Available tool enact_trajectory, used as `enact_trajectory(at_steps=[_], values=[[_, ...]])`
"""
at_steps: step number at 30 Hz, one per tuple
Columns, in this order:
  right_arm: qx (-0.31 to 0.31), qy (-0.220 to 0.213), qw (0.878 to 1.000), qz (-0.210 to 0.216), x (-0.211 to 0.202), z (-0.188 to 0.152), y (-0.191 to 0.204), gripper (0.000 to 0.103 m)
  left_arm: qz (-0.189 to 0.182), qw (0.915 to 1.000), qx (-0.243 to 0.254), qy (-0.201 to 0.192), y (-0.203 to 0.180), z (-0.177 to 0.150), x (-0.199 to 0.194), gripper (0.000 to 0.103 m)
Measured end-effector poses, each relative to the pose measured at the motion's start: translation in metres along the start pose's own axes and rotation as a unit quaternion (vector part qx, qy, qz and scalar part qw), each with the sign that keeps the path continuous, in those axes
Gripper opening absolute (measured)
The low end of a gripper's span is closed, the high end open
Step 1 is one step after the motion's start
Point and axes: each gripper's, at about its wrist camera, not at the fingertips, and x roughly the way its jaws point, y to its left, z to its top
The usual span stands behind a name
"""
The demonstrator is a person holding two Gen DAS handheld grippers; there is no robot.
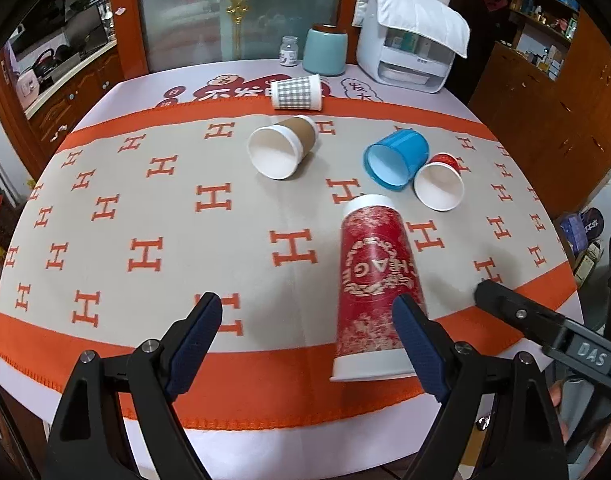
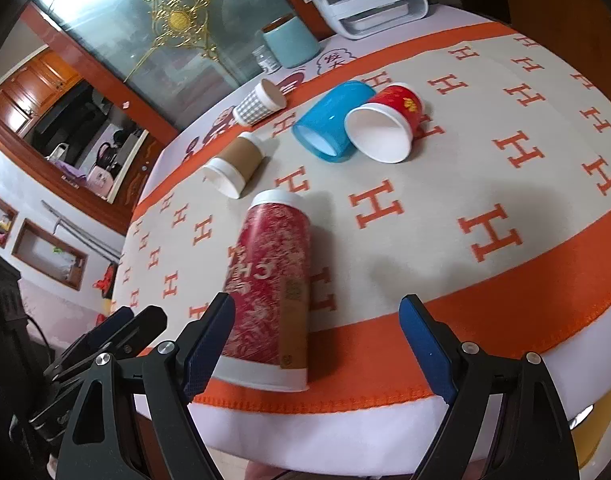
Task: Flip cup upside down
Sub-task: 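Lift the red cup with the right gripper and swing it upward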
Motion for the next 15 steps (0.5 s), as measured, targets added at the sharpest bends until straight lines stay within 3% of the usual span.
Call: enact_trajectory(at_steps=[5,7,9,15], values=[[-0.004,0.016,1.0,0.025,-0.007,0.006,0.007,0.086,0.01,0.9999,-0.007,-0.001,0.01,0.006,-0.008,0.087],[-0.005,0.023,0.999,0.032,-0.009,0.01,0.009,0.086,0.007,0.9999,-0.01,-0.002,0.015,0.009,-0.011,0.096],[-0.008,0.031,0.999,0.038,-0.01,0.015,0.012,0.086,-0.003,0.9999,-0.011,-0.008,0.019,0.011,-0.015,0.1],[-0.01,0.072,0.996,0.052,0.0,0.031,0.02,0.086,-0.003,0.9999,-0.013,-0.01,0.027,0.022,-0.015,0.1]])
